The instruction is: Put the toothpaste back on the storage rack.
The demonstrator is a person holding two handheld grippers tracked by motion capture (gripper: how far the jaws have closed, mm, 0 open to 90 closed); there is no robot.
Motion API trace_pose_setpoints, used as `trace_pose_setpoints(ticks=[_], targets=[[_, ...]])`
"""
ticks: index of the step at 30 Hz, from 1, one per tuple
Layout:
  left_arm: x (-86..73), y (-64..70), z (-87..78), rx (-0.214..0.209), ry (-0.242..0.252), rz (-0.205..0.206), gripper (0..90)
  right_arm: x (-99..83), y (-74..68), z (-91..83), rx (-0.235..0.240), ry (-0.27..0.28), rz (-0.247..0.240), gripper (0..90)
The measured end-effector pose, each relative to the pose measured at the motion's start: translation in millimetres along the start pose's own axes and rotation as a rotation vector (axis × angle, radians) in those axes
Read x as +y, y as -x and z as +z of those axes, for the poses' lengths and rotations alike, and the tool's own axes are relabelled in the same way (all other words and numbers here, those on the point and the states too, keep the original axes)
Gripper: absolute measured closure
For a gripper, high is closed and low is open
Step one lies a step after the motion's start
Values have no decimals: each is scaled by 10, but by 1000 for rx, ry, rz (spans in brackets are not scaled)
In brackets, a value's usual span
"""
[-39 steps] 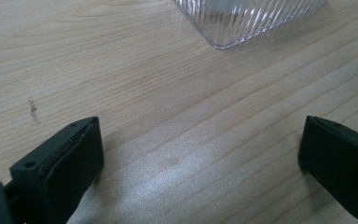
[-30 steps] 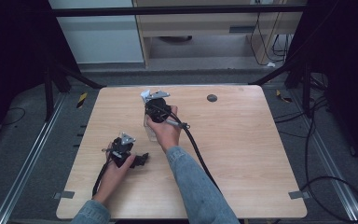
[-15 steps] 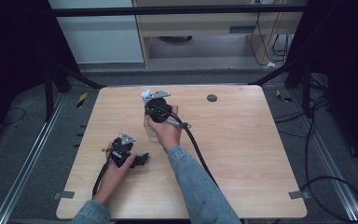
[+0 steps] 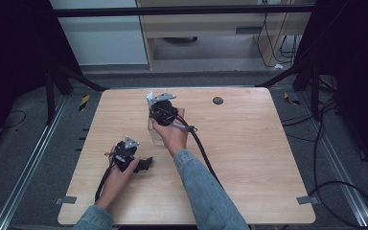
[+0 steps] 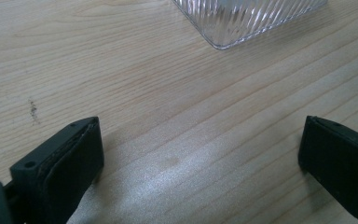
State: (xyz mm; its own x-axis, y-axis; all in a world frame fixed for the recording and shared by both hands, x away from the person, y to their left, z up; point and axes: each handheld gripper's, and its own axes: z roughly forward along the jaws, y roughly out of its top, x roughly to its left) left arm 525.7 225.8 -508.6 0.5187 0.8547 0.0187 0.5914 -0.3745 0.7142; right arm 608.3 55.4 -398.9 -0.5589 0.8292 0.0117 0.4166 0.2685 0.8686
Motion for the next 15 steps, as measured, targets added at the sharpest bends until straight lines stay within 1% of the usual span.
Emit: trace_pose_setpoints(ticks=[6,8,15], targets=[[0,0,0,0,0,0,0,0,1,-11,3,-1,2,655],[0,0,0,0,0,0,0,-2,-3,-21,1,0,1,632],[0,1,0,0,0,-1,0,-4,-12,-64,-8,-3,-25,569]])
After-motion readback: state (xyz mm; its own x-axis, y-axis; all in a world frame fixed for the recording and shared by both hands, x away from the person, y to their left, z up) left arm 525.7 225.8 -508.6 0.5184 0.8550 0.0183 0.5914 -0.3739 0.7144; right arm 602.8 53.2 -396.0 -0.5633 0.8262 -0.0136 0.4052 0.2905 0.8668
